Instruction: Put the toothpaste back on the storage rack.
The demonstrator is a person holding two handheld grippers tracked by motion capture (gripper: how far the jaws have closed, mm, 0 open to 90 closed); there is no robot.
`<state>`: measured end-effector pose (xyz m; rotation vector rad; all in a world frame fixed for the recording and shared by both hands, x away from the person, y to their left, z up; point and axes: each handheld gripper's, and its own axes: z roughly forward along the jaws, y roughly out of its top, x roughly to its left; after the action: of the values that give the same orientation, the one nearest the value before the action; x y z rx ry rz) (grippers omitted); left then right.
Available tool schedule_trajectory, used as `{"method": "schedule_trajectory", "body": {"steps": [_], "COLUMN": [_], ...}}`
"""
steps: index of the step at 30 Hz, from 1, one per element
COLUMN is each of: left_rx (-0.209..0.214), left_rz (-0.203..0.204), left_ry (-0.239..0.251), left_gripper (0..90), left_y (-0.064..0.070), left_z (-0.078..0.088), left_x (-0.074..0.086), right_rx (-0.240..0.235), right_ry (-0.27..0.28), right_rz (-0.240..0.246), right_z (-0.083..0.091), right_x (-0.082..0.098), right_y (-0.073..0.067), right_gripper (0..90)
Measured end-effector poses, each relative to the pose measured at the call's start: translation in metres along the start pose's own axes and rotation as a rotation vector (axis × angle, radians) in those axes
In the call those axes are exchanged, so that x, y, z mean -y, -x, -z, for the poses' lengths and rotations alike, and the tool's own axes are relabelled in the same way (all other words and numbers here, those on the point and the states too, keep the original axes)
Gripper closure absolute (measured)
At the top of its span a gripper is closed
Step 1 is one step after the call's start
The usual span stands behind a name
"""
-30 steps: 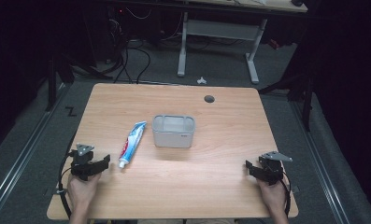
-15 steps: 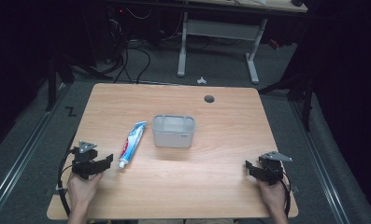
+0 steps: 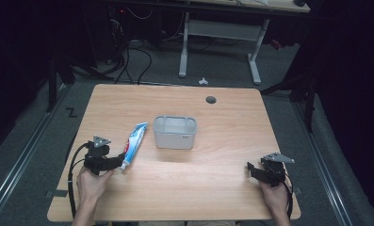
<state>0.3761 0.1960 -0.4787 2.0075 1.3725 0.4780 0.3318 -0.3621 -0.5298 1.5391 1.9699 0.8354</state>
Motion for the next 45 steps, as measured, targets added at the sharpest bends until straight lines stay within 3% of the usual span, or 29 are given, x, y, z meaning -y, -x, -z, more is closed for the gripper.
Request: {"method": "schedule_trajectory", "body": {"steps": [8,9,19,24,25,32,45], "left_rx": [0.006,0.003,0.004,0.005,-0.003,-0.018,-0.058], "left_rz": [-0.030,-0.049,-0.070,-0.067,-0.068,-0.062,-0.048], "left_ry": [-0.034,-0.044,-0.089,-0.111,-0.136,-0.187,-0.264], "left_gripper": [36.7,37.8,40.2,40.3,40.5,40.4,39.0], "left_y": [0.009,0.012,0.018,0.021,0.021,0.021,0.022], "left_z": [-0.008,-0.011,-0.027,-0.036,-0.041,-0.058,-0.089], "left_x": [-0.017,-0.021,-0.042,-0.051,-0.055,-0.070,-0.083], "right_rx": [-0.001,-0.002,-0.004,-0.005,-0.006,-0.007,-0.006], "right_ry": [-0.002,-0.002,-0.002,-0.004,-0.001,-0.001,-0.001], "right_rz": [-0.002,-0.003,0.001,0.001,0.003,0.003,0.002], "right_z": [0.000,0.000,0.001,0.001,0.001,0.001,0.001], "right_x": [0.000,0.000,0.001,0.001,0.001,0.001,0.001], "right_y": [0.000,-0.001,-0.001,-0.001,-0.001,-0.001,-0.001], "right_gripper": [35.8,35.8,35.7,35.7,35.7,35.7,35.7]}}
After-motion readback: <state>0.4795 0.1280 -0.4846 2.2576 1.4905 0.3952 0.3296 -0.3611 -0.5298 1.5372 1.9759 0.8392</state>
